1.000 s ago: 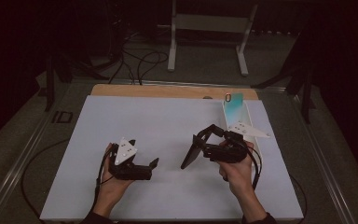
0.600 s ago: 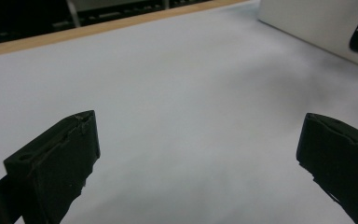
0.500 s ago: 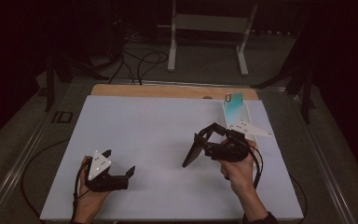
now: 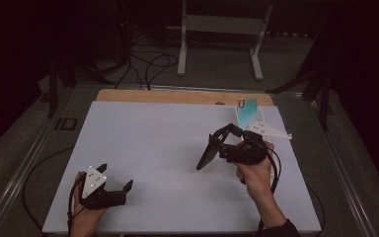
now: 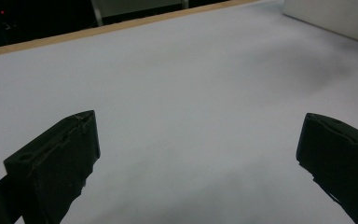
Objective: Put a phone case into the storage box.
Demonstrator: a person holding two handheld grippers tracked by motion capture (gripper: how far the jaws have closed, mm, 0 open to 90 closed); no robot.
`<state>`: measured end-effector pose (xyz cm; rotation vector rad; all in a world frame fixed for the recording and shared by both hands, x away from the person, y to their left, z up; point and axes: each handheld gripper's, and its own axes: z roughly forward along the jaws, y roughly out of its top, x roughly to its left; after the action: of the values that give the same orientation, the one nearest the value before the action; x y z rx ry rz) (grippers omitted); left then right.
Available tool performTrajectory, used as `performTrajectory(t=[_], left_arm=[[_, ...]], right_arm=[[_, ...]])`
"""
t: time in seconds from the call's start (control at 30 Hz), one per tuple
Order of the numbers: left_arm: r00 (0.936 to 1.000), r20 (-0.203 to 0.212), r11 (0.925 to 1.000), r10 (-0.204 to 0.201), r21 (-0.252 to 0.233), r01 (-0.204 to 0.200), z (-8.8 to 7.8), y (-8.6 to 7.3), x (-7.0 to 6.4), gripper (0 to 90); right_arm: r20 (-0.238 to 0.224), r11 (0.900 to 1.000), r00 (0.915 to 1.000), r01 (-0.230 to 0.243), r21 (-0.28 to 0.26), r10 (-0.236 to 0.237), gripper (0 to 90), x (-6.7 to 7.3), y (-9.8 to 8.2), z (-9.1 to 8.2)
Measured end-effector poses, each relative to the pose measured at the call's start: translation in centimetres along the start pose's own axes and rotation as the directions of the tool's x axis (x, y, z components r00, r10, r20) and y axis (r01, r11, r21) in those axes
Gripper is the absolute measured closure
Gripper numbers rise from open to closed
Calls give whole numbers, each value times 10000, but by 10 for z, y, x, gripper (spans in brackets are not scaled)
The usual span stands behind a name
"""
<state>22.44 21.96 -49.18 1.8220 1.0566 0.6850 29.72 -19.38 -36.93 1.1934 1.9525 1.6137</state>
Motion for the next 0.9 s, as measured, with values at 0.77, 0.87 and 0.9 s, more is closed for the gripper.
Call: performTrajectory(t=[0.77,0.87,0.9], left_arm=[[9998,-105,9998,-191,68,192,0,-1,3,0],[9998,-101,9998,-160,103,161,1,-2,3,0],[9998,-105,9998,-161,103,162,1,-2,3,0]], right_arm=[[949,9991,9949,356,-221,-334,141,-24,32,12],[1089,9988,9932,429,-241,-400,141,-27,35,13],[1136,9987,9927,438,-263,-405,142,-28,36,14]])
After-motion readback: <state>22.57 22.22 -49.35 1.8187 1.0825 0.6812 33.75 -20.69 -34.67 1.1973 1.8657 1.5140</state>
